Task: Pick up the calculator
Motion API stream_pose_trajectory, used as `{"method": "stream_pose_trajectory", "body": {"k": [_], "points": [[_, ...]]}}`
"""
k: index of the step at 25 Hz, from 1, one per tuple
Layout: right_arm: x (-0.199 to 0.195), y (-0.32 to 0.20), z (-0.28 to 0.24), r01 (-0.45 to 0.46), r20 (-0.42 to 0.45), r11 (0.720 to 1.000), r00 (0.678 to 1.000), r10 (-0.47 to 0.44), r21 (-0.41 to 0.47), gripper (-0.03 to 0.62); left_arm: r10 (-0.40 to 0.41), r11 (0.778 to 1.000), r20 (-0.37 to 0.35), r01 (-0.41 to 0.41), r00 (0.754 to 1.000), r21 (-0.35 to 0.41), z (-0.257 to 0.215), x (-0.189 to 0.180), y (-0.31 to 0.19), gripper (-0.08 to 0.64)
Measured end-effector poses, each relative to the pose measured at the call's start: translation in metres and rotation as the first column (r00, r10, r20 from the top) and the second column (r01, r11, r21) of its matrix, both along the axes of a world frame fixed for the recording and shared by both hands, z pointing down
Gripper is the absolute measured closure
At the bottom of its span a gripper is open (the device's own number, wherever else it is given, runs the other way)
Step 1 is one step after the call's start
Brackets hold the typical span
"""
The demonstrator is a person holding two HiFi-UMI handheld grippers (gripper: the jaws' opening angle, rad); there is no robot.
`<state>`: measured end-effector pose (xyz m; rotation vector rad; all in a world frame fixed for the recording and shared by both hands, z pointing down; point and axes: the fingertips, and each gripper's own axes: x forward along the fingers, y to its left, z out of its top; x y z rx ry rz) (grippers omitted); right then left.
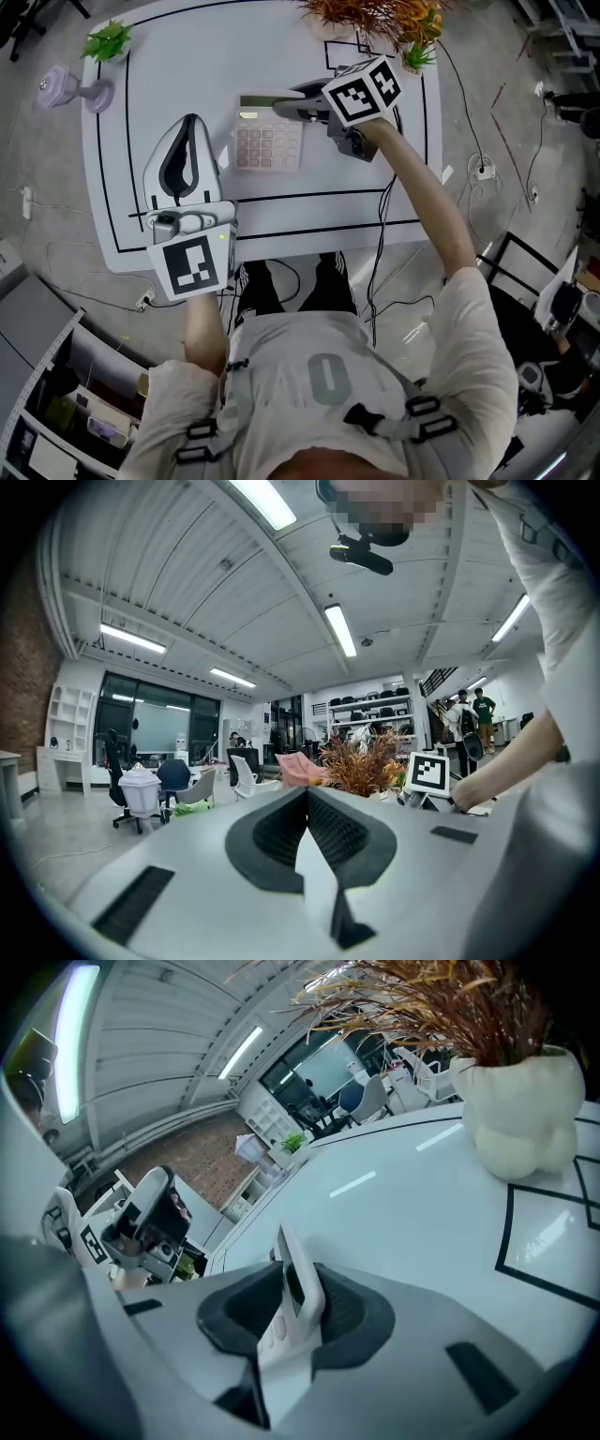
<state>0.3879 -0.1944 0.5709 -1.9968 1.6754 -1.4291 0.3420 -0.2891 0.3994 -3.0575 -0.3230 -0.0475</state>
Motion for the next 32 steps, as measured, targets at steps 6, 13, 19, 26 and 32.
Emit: {"method": "stream_pose_trajectory", "body": {"k": [6, 13, 19, 26, 32], "points": [[-0.002, 0.002, -0.001, -0.018, 0.006, 1.0, 1.0, 0.018, 0.014, 0.494, -0.029, 0.996, 0.317, 0.055, 0.948, -0.075, 0.06, 0.006, -0.003, 0.54], [-0.006, -0.002, -0.01, -0.055, 0.018, 0.996, 0.998, 0.054, 0.076, 0.518, -0.054, 0.995, 0.337, 0.077, 0.94, -0.055, 0.068, 0.002, -0.009, 0.54], [-0.005, -0.001, -0.033, -0.084, -0.032, 0.992, 0.996, 0.087, 0.093, 0.526, -0.051, 0.996, 0.331, 0.071, 0.942, -0.049, 0.06, -0.003, -0.006, 0.54], [0.013, 0.009, -0.106, -0.173, -0.202, 0.976, 0.959, 0.197, 0.131, 0.528, -0.066, 0.996, 0.265, 0.081, 0.962, -0.045, 0.016, -0.008, -0.008, 0.54], [0.021, 0.032, -0.211, -0.274, -0.415, 0.943, 0.848, 0.33, 0.19, 0.528, -0.06, 0.996, 0.155, 0.069, 0.986, -0.049, -0.047, -0.021, -0.001, 0.54]]}}
